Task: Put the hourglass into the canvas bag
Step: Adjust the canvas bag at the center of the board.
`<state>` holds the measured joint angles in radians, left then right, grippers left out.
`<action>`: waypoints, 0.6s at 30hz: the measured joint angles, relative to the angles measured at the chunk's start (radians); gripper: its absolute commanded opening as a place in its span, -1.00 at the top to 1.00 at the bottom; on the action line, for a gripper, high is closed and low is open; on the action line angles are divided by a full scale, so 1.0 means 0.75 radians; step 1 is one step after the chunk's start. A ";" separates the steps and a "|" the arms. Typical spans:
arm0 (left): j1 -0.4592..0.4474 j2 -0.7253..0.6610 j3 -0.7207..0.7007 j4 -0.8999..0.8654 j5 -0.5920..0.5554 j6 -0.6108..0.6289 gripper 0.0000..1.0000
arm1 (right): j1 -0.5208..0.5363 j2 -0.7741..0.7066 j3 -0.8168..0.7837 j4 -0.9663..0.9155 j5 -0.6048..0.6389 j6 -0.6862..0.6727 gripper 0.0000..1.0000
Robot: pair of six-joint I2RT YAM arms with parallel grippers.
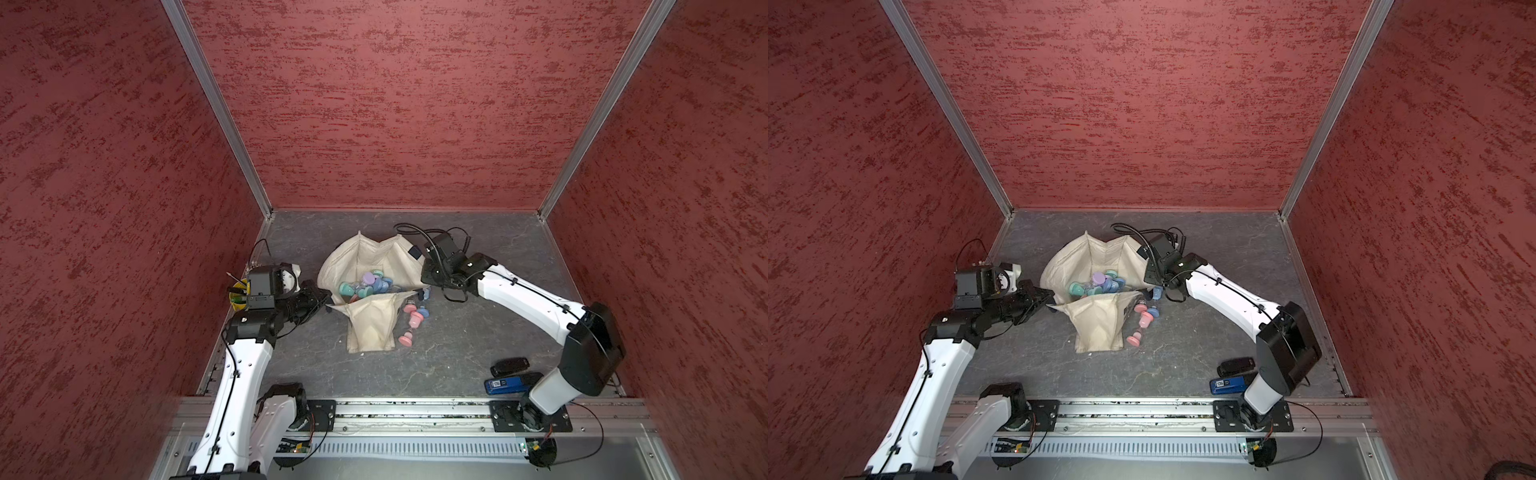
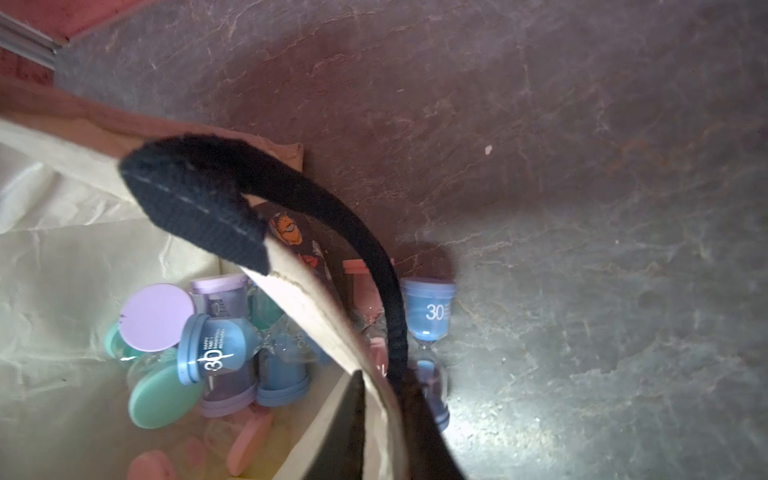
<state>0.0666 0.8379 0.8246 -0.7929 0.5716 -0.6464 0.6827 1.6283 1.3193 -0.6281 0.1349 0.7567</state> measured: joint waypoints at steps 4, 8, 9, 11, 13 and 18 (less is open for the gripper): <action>0.000 0.002 0.005 -0.004 -0.031 0.001 1.00 | 0.006 -0.005 0.053 -0.004 -0.018 -0.020 1.00; -0.002 0.020 0.068 -0.039 -0.090 0.007 1.00 | 0.048 -0.044 0.169 -0.006 -0.019 -0.037 1.00; -0.003 0.024 0.095 -0.050 -0.106 0.010 1.00 | 0.061 -0.061 0.200 -0.005 -0.020 -0.042 1.00; -0.009 0.031 0.147 -0.067 -0.141 0.015 1.00 | 0.088 -0.099 0.243 0.006 -0.028 -0.051 1.00; -0.022 0.038 0.191 -0.093 -0.179 0.018 1.00 | 0.116 -0.138 0.258 0.020 -0.042 -0.058 1.00; -0.091 0.069 0.298 -0.137 -0.296 0.048 1.00 | 0.140 -0.174 0.259 0.031 -0.048 -0.069 1.00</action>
<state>-0.0013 0.8898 1.0477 -0.8955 0.3496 -0.6102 0.7879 1.4979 1.5139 -0.6048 0.0986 0.7048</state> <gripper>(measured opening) 0.071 0.051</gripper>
